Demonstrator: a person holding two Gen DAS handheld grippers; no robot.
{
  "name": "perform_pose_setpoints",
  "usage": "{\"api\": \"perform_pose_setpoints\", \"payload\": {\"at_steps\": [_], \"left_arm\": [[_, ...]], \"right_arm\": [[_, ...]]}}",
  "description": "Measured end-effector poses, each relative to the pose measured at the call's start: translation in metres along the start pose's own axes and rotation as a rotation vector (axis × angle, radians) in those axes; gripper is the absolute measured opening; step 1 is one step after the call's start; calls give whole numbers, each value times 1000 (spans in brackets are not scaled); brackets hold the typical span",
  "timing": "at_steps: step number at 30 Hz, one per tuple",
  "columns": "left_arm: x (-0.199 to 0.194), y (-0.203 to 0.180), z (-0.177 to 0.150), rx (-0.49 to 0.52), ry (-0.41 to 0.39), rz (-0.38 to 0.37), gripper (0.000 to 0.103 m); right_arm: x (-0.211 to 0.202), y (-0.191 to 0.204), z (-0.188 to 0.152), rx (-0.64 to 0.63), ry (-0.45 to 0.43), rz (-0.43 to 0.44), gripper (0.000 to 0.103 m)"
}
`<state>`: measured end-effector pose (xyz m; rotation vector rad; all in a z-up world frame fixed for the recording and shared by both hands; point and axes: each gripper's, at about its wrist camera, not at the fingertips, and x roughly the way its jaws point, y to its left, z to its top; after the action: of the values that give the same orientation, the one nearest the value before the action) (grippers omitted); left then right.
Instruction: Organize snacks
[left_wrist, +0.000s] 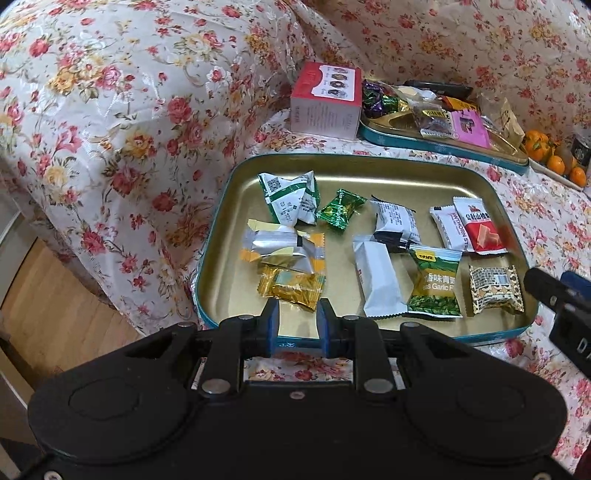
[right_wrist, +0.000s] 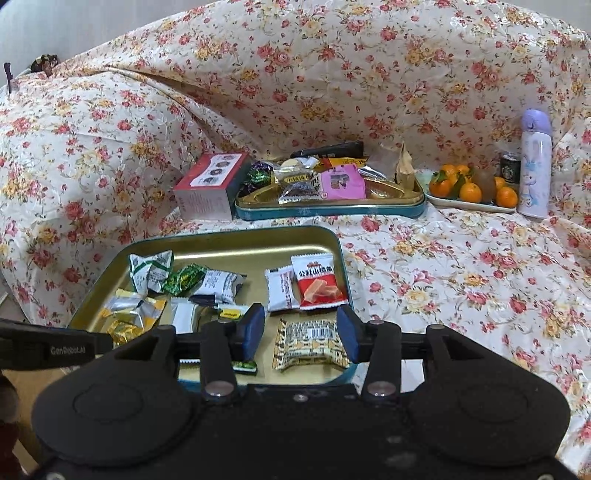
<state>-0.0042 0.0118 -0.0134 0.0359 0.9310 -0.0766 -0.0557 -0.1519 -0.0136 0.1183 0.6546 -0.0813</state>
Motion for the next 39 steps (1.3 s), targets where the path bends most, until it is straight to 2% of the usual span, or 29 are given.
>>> {"api": "perform_pose_setpoints", "payload": {"at_steps": [6,12,39], "left_arm": [[-1,7,2,-27,-2,0,31],[-4,6,3,-10,-26,16,31],[1,0,1,25,11,-26,31]], "right_arm": [[0,6,-2,-9,24,-10,49],[2,9,-3,-26,35,-2,50],[6,7,-4,10,60,3,51]]}}
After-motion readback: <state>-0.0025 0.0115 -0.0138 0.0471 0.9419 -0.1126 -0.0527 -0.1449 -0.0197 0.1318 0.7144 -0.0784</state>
